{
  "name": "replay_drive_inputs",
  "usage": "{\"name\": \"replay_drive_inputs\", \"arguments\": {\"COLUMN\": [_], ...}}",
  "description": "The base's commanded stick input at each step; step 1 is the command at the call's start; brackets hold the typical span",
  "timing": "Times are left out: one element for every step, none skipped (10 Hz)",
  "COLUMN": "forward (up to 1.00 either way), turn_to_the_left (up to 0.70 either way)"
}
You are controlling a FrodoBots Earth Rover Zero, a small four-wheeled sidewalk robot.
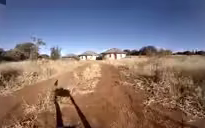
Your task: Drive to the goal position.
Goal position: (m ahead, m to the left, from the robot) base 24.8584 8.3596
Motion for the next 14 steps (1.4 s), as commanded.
{"name": "replay_drive_inputs", "arguments": {"forward": [0.50,0.50,0.50,0.50,0.50,0.50,0.50,0.50,0.50,0.50,0.50,0.50,0.50,0.50], "turn_to_the_left": [0.00,0.00,0.00,0.00,0.00,0.00,-0.01,-0.16,-0.49,-0.50,-0.50,-0.50,-0.50,0.00]}}
